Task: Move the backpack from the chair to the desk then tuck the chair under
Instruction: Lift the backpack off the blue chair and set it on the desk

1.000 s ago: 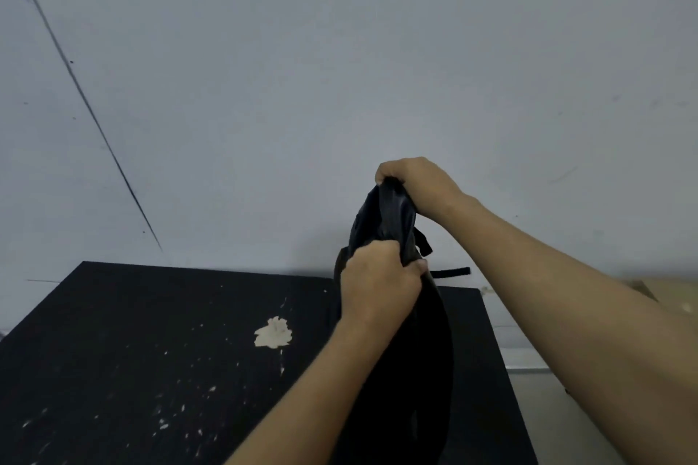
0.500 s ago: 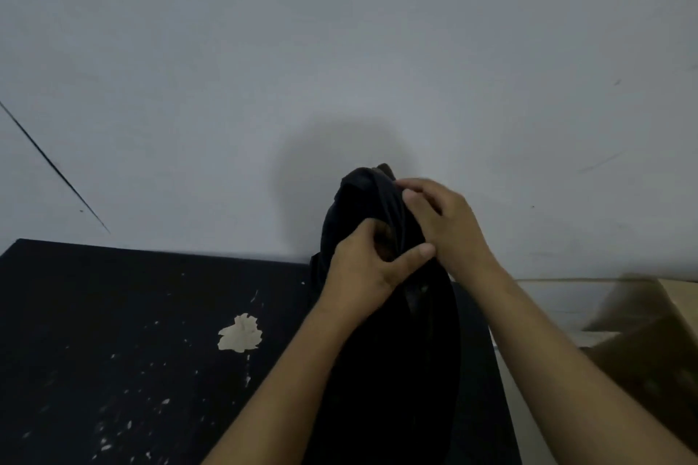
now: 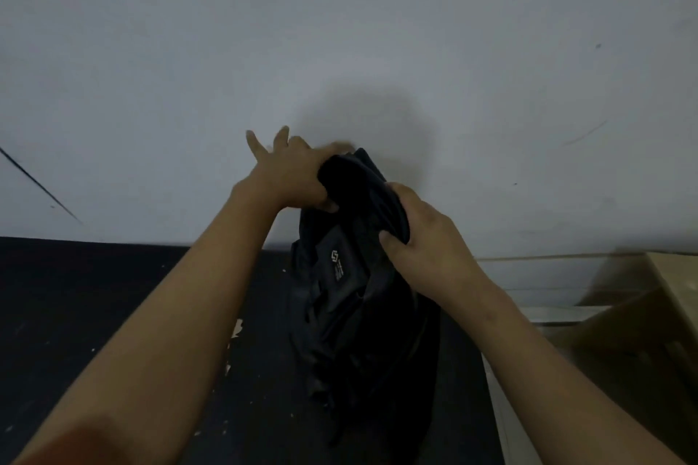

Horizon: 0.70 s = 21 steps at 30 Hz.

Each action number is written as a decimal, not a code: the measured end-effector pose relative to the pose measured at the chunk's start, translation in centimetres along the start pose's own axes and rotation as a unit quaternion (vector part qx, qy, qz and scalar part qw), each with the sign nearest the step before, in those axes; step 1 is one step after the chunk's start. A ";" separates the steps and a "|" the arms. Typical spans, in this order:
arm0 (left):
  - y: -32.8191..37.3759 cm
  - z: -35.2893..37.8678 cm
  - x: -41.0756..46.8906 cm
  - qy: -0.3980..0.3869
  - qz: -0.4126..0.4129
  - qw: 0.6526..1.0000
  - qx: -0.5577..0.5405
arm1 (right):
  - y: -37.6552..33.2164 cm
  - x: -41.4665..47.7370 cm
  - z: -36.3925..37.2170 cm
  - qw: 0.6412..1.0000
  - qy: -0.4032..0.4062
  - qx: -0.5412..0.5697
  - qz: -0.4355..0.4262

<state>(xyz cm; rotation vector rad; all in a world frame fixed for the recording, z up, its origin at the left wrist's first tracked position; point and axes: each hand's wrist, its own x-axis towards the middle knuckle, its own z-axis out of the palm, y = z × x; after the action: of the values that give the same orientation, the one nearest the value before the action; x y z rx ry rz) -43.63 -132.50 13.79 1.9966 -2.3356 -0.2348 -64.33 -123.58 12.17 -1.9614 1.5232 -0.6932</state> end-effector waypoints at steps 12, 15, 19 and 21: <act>-0.4 2.1 0.7 0.192 0.000 0.962 -0.192 | 1.7 6.2 -5.3 0.999 0.014 -0.027 -0.043; -0.4 1.9 1.0 0.226 -0.017 0.952 -0.205 | 1.9 9.4 -6.2 0.997 0.019 -0.056 -0.042; -0.1 2.3 2.1 0.253 -0.052 0.938 -0.230 | 2.4 13.0 -6.1 0.995 0.028 -0.079 -0.044; 0.0 2.8 3.0 0.265 -0.072 0.927 -0.254 | 2.9 14.3 -5.6 0.993 0.047 -0.103 -0.046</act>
<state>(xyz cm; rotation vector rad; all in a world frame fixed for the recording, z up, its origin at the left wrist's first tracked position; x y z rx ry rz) -44.55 -135.23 10.89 1.6995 -1.5996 -0.2378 -67.03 -138.66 15.07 -2.1907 1.6245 -0.7000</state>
